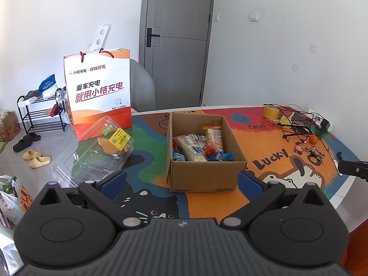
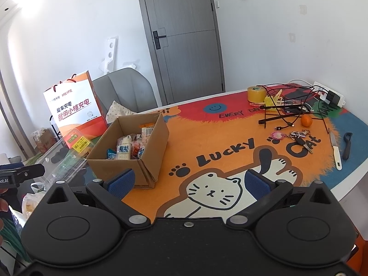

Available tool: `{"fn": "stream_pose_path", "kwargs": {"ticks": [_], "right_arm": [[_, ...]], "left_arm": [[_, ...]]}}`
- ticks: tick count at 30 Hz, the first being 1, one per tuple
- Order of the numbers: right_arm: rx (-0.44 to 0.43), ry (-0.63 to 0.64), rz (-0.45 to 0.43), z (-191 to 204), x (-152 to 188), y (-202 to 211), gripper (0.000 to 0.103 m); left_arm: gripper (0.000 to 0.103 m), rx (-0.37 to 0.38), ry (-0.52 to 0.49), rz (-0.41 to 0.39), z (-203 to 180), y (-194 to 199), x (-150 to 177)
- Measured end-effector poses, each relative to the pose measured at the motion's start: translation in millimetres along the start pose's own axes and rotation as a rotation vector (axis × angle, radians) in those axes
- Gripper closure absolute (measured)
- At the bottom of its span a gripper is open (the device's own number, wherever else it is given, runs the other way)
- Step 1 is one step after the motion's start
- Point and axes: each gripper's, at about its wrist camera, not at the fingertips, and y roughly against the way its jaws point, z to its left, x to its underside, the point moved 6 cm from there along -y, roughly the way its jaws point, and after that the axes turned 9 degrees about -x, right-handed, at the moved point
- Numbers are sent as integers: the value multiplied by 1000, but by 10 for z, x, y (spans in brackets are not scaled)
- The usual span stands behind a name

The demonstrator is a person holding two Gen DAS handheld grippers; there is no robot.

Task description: Organize snacks

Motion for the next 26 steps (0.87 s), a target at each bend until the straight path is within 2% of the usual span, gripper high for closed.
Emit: {"fn": "stream_pose_path", "kwargs": {"ticks": [26], "right_arm": [[-4,7,3,6,5,-11,0]], "left_arm": [[0,17,5,5,-38,-7,6]]}}
